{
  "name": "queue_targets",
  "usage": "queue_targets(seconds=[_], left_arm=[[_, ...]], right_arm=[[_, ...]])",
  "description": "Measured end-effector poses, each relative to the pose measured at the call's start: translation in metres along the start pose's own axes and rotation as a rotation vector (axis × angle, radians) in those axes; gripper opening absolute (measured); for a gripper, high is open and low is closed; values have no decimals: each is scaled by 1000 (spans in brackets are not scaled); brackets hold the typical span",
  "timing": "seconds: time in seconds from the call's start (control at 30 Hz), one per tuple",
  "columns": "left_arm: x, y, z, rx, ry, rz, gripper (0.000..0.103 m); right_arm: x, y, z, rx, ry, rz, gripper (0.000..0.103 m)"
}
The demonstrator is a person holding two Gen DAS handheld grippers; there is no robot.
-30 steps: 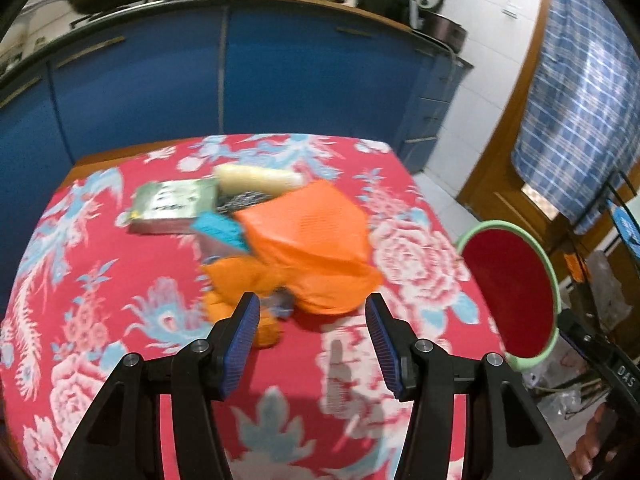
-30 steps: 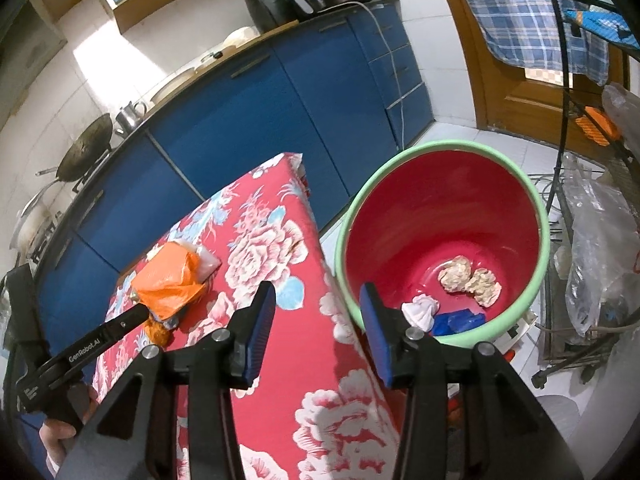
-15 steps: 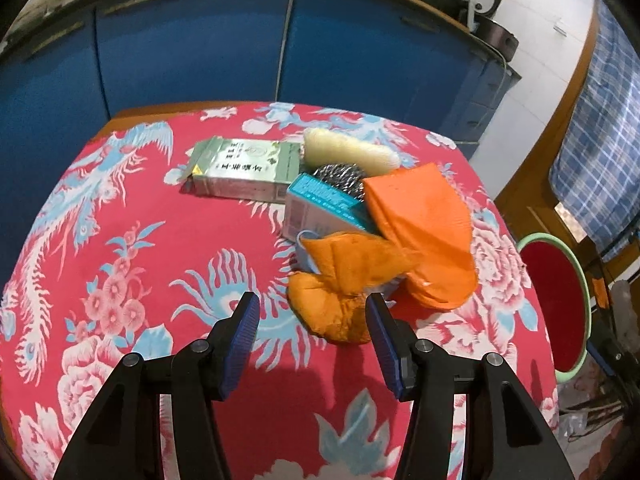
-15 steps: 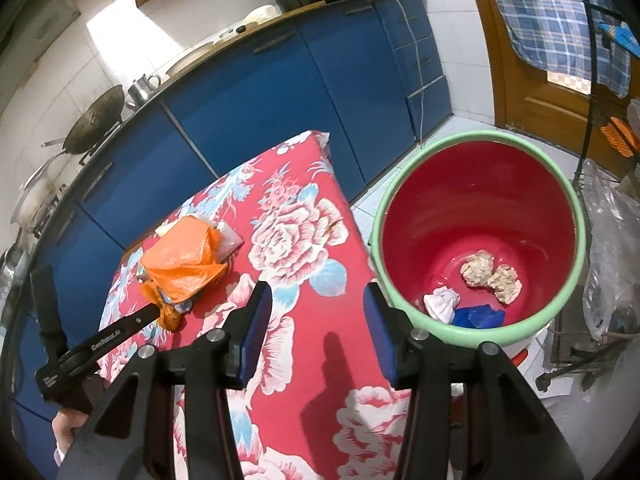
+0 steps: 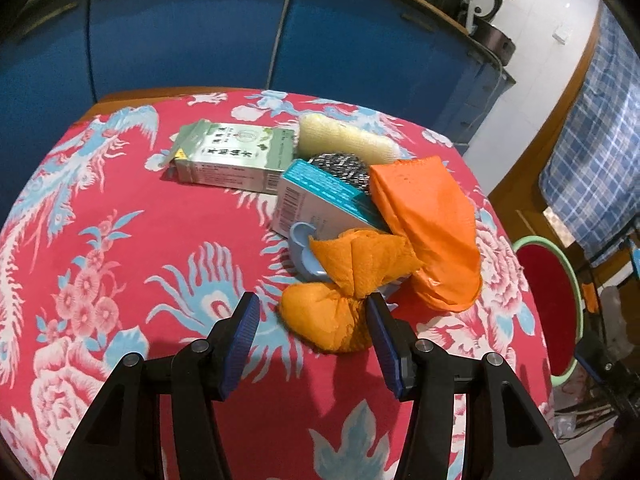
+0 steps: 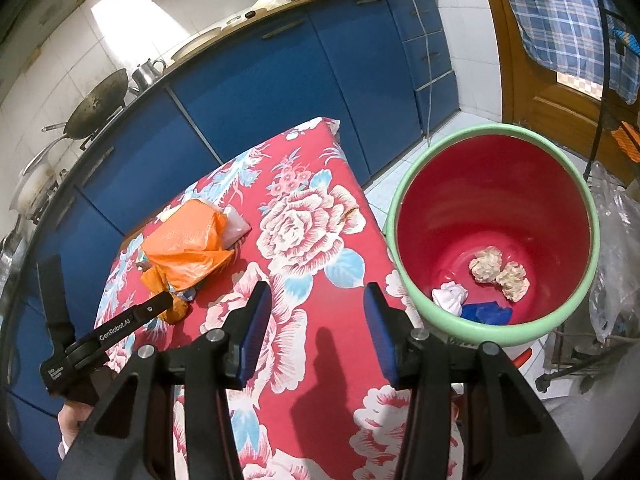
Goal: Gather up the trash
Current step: 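Lower the left tool onto the orange tied bag and close on it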
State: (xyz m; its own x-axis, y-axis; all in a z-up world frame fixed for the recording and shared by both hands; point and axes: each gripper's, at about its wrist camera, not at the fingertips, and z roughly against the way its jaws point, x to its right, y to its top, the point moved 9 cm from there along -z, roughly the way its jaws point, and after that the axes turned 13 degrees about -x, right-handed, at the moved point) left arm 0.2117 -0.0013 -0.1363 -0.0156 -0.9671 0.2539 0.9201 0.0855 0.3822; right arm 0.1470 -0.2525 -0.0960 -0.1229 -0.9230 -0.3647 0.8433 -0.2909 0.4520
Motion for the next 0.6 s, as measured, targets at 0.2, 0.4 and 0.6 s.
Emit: queue_targets(seconds=[0.2,0.4,0.6], left_arm=[[12,-6,-6,-27,-55,-25,50],[11,-9,2,-14,-82,-29,32],[2,-8,22,26,-110,-14,22]], right_arm=[[-3,-2,-5,-14,1,6,51],[-15,-2,-11,-29,7,32,51],[-36,-1,-21,-50,26,74,51]])
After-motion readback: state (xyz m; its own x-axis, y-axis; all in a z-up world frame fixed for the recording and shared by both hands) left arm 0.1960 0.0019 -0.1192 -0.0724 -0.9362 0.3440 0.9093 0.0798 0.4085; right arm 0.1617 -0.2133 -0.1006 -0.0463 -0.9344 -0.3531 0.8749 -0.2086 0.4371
